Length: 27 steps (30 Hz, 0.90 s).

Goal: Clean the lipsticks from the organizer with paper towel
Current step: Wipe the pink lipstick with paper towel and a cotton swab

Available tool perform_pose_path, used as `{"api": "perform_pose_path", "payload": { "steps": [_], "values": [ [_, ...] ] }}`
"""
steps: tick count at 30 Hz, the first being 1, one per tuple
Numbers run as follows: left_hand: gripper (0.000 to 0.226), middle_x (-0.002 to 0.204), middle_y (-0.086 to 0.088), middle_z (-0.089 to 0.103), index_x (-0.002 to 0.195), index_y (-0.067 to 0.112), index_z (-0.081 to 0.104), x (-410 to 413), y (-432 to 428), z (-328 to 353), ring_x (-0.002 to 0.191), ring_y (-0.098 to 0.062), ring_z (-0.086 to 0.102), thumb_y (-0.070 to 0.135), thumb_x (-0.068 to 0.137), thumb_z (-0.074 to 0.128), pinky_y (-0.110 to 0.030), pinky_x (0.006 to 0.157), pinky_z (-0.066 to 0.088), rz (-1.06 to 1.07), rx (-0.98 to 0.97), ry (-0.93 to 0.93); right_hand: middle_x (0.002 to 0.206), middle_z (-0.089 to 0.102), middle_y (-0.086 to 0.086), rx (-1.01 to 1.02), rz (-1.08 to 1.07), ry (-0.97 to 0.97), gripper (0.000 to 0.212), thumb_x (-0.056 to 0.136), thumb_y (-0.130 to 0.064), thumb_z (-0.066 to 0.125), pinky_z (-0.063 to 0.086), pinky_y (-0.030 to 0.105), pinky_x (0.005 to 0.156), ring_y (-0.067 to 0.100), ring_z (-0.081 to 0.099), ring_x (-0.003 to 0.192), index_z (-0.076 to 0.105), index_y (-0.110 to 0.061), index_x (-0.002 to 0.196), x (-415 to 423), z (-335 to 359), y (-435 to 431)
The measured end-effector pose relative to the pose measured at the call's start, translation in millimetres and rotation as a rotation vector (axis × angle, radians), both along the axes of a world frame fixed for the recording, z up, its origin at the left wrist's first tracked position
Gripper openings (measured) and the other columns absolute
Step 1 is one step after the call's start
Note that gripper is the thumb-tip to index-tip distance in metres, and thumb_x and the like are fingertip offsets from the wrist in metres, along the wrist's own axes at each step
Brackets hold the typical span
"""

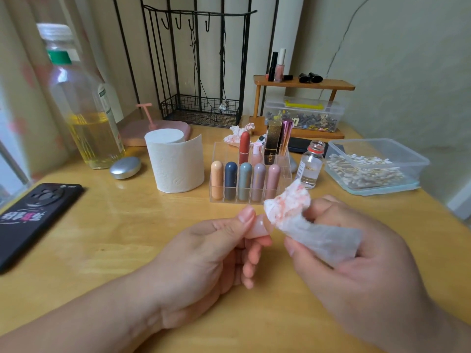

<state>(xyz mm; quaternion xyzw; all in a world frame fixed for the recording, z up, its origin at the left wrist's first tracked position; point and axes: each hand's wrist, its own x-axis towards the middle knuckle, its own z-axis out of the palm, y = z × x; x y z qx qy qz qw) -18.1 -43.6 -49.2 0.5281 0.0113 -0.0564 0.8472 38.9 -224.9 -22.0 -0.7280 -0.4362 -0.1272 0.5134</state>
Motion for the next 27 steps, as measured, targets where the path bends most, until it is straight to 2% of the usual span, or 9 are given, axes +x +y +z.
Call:
{"api": "perform_pose_path", "payload": {
  "steps": [4,10,12,16,18,21,23,25,27],
  "values": [
    [0.044,0.068,-0.010,0.045,0.083,0.003,0.069,0,1,2,0.059,-0.019,0.040,0.045,0.091,0.058,-0.031,0.057,0.042,-0.037,-0.015,0.016,0.092,0.072,-0.004,-0.017,0.107,-0.167,0.029,0.073,0.012,0.069,0.047,0.029,0.074,0.025,0.064,0.088,0.053,-0.010,0.065,3,1,2],
    [0.041,0.063,-0.009,0.041,0.075,0.006,0.067,-1,1,4,0.053,-0.017,0.039,0.045,0.088,0.062,-0.031,0.055,0.043,-0.068,-0.021,0.064,0.092,0.068,-0.012,-0.163,0.147,-0.203,0.035,0.079,0.003,0.070,0.048,0.024,0.073,0.015,0.064,0.087,0.062,-0.030,0.085,11,2,-2],
    [0.037,0.063,-0.007,0.042,0.076,0.007,0.069,-2,0,3,0.053,-0.016,0.038,0.042,0.087,0.063,-0.029,0.054,0.042,-0.034,-0.003,0.034,0.086,0.065,-0.015,-0.233,0.137,-0.085,0.040,0.081,-0.004,0.071,0.046,0.021,0.071,0.012,0.064,0.084,0.061,-0.041,0.092,11,0,-3],
    [0.026,0.066,-0.006,0.050,0.076,0.015,0.072,-3,-1,-2,0.056,-0.016,0.046,0.037,0.089,0.067,-0.031,0.058,0.044,0.071,0.175,-0.117,0.080,0.073,0.000,-0.207,0.194,0.317,0.023,0.085,0.001,0.071,0.055,0.033,0.064,0.020,0.068,0.074,0.074,-0.021,0.091,4,5,-3],
    [0.023,0.066,-0.005,0.057,0.082,0.016,0.071,-4,1,-4,0.059,-0.020,0.054,0.038,0.086,0.069,-0.036,0.065,0.047,0.136,0.333,-0.232,0.089,0.077,0.004,-0.127,0.308,0.561,0.030,0.085,0.004,0.069,0.056,0.022,0.075,0.017,0.072,0.084,0.074,-0.021,0.100,7,8,-6],
    [0.014,0.078,0.001,0.068,0.096,0.016,0.071,-10,5,1,0.071,-0.019,0.064,0.029,0.089,0.067,-0.037,0.070,0.053,0.247,0.645,-0.543,0.119,0.066,0.023,-0.007,0.669,0.956,0.034,0.088,0.007,0.056,0.045,0.044,0.105,0.035,0.061,0.113,0.066,-0.001,0.119,13,10,-8],
    [0.016,0.094,0.003,0.070,0.106,0.016,0.070,-12,9,5,0.085,-0.022,0.067,0.023,0.093,0.065,-0.037,0.074,0.053,0.305,0.920,-0.746,0.130,0.055,0.027,0.106,0.849,1.137,0.039,0.089,0.009,0.049,0.034,0.049,0.110,0.040,0.049,0.120,0.055,0.009,0.127,17,9,-7],
    [0.019,0.099,0.000,0.070,0.109,0.016,0.070,-11,12,5,0.090,-0.027,0.066,0.024,0.092,0.066,-0.043,0.076,0.053,0.303,0.932,-0.736,0.136,0.051,0.031,0.154,0.890,1.143,0.040,0.089,0.008,0.049,0.034,0.051,0.109,0.040,0.049,0.121,0.052,0.009,0.129,20,3,-9],
    [0.020,0.091,-0.005,0.070,0.103,0.018,0.072,-8,11,4,0.083,-0.024,0.066,0.030,0.087,0.071,-0.048,0.074,0.054,0.240,0.712,-0.554,0.128,0.060,0.028,0.096,0.735,0.967,0.038,0.085,0.001,0.058,0.041,0.047,0.108,0.036,0.058,0.119,0.062,0.000,0.123,17,0,-12]
  ]
}}
